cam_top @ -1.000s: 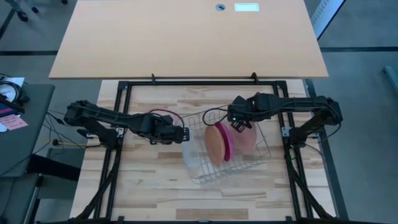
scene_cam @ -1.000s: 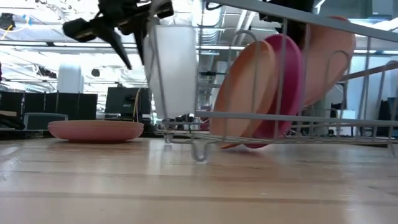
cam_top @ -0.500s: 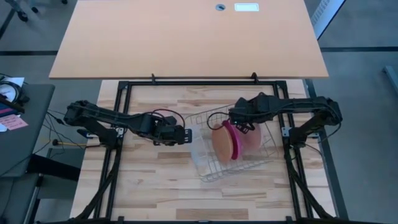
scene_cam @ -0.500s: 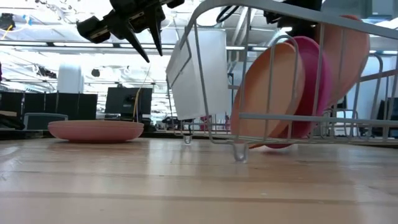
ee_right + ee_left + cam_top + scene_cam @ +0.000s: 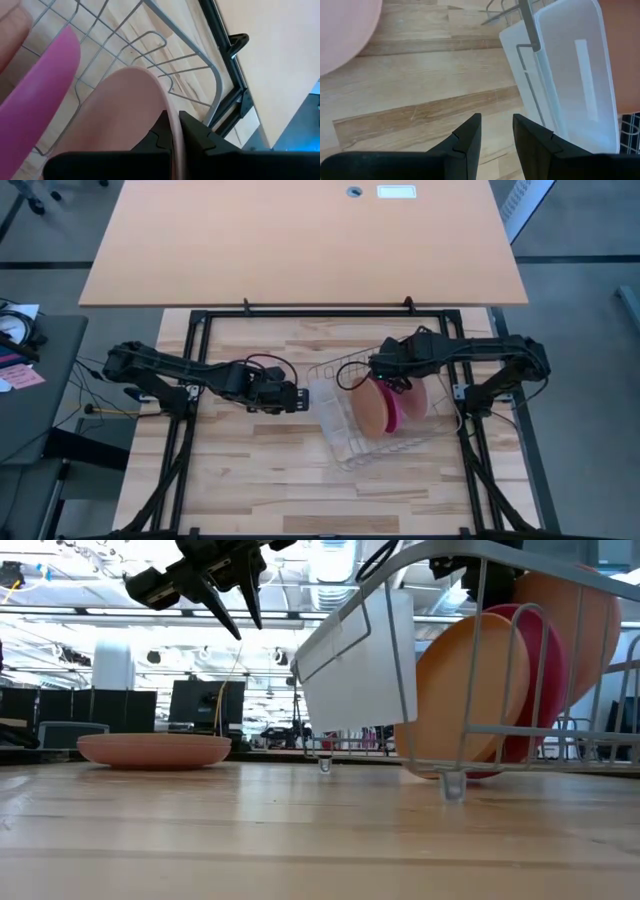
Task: Sort dishes
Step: Put the top light orange plate in the dish rack
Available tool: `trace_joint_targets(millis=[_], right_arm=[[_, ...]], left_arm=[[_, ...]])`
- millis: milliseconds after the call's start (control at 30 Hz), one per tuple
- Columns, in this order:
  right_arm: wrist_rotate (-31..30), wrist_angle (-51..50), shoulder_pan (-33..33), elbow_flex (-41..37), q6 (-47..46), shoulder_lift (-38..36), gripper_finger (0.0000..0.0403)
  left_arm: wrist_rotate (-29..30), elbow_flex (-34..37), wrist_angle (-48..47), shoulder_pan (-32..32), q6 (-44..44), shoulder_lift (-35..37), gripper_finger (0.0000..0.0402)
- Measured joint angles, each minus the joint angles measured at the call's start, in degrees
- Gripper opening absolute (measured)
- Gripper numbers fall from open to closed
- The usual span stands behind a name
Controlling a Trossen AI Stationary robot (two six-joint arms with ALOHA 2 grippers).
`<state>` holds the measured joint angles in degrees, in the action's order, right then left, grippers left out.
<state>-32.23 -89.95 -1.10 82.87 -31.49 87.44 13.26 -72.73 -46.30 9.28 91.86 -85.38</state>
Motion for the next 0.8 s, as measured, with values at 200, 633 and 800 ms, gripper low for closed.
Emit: trace_joint_targets(millis=[200, 633, 800], right_arm=[[0.0, -0.2, 0.0, 0.0, -5.5, 0.0, 0.0019], [2.2, 0.2, 0.9, -1.8, -13.3, 0.0, 0.0020], [2.3, 0.1, 2.8, -3.0, -17.1, 0.0, 0.0020]], left_arm=[[0.0, 0.0, 0.3, 0.0, -0.8, 0.0, 0.0107], [0.0, 0.0, 3.0, 0.0, -5.8, 0.0, 0.0107], [-0.3, 0.0, 2.9, 0.0, -6.0, 0.0, 0.0107]])
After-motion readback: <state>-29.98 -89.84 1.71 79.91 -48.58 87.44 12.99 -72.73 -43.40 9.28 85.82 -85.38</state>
